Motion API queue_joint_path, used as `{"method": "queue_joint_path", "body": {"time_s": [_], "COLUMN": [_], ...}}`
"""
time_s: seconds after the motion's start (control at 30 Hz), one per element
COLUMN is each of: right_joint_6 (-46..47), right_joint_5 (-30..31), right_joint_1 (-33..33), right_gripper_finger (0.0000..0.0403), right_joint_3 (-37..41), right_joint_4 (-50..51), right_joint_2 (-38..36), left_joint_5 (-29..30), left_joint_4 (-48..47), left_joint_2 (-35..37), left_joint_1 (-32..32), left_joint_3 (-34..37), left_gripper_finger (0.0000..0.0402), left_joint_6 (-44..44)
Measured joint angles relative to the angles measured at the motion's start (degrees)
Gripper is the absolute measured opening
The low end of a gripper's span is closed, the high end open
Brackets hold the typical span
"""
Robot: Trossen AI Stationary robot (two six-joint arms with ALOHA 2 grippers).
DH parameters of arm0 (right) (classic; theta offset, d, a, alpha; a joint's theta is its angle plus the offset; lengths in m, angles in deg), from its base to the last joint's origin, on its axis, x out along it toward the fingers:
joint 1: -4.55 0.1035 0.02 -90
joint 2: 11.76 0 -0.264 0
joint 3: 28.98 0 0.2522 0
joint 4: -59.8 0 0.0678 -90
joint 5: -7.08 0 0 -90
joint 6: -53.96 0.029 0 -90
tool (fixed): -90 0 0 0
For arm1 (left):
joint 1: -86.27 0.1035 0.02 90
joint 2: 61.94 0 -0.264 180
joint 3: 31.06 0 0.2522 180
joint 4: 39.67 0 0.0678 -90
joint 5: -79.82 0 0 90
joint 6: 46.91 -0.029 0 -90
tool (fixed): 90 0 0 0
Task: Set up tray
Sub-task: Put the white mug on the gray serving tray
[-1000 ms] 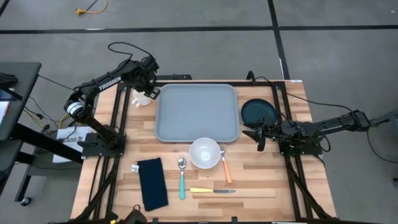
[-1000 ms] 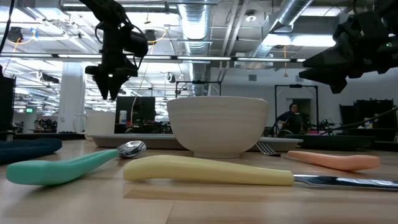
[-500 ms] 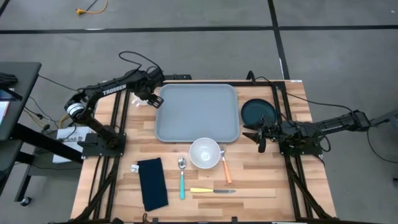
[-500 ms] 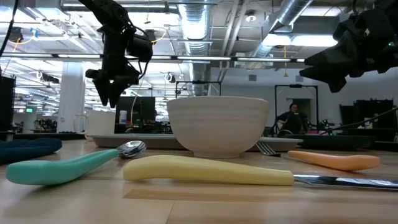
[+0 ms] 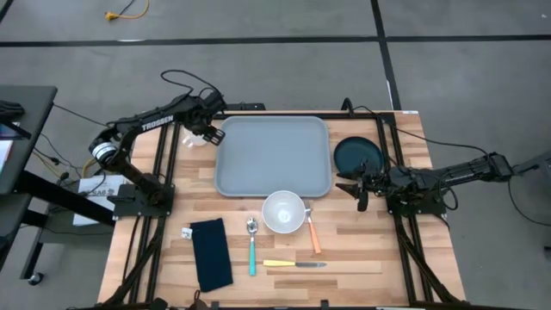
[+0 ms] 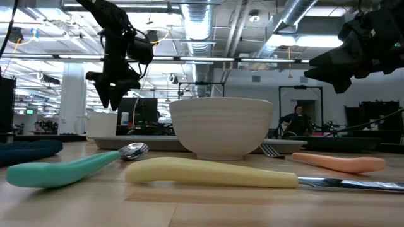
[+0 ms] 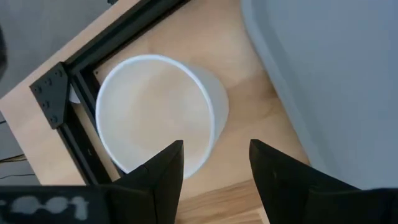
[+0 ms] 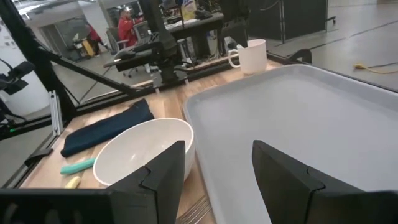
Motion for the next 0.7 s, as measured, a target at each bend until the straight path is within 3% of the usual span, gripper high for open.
{"method": "queue_joint_path", "body": {"time_s": [0.27,0.7], "right_joint_6": [0.0,0.0], "right_joint_5": [0.0,0.0], "right_joint_1": [0.0,0.0], "right_gripper_finger": [0.0178,0.0178], "right_joint_3": [0.0,0.0], "right_joint_4": [0.0,0.0], "right_joint_2": [0.0,0.0], "left_joint_5": [1.1,2.8], "left_joint_4": [4.1,5.9], "left_joint_2": [0.0,-0.2], "left_joint_1": [0.2,0.6], "left_joint_3": [4.4,5.3], "left_gripper_finger": [0.0173,0.0173], "left_joint_6": [-0.2,-2.2]}}
